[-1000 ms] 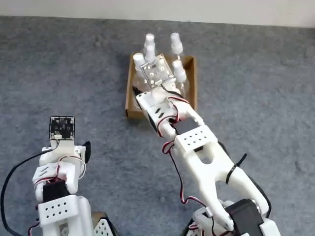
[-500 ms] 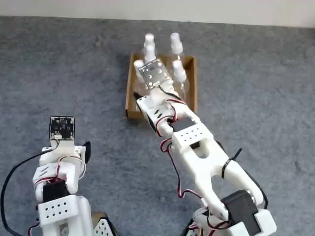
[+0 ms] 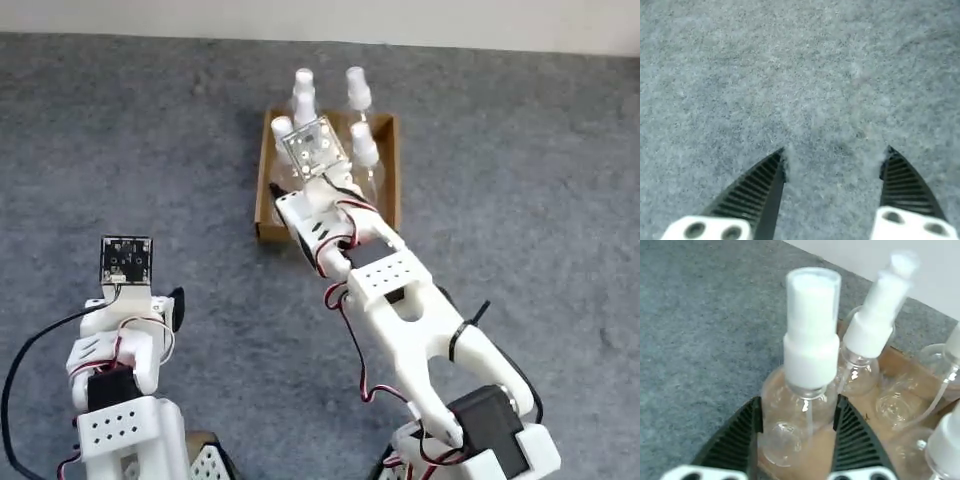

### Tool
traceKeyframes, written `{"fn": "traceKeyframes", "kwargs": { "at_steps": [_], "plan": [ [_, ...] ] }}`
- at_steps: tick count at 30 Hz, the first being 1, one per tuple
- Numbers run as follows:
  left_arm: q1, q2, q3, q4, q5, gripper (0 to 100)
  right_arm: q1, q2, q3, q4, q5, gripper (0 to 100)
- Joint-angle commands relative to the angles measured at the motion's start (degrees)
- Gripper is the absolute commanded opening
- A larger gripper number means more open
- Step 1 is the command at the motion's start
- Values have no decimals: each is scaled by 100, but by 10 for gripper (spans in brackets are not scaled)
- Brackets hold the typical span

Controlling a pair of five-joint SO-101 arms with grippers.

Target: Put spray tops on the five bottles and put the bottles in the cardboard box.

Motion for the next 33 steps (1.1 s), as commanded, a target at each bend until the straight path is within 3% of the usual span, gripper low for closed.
{"fn": "traceKeyframes", "kwargs": {
  "at_steps": [1, 10, 16, 28, 33],
  "plan": [
    [-31, -22, -22, -123, 0, 235, -57, -40, -92, -136, -44, 6],
    [-31, -22, -22, -123, 0, 235, -92, -40, -84, -119, -44, 10],
    [-31, -22, -22, -123, 0, 235, -101, -48, -84, 154, -44, 102],
    [-40, -22, -22, -123, 0, 236, -295, -40, -75, 163, -44, 114],
    [-40, -22, -22, -123, 0, 236, -321, -40, -84, 435, -44, 225]
  ]
}}
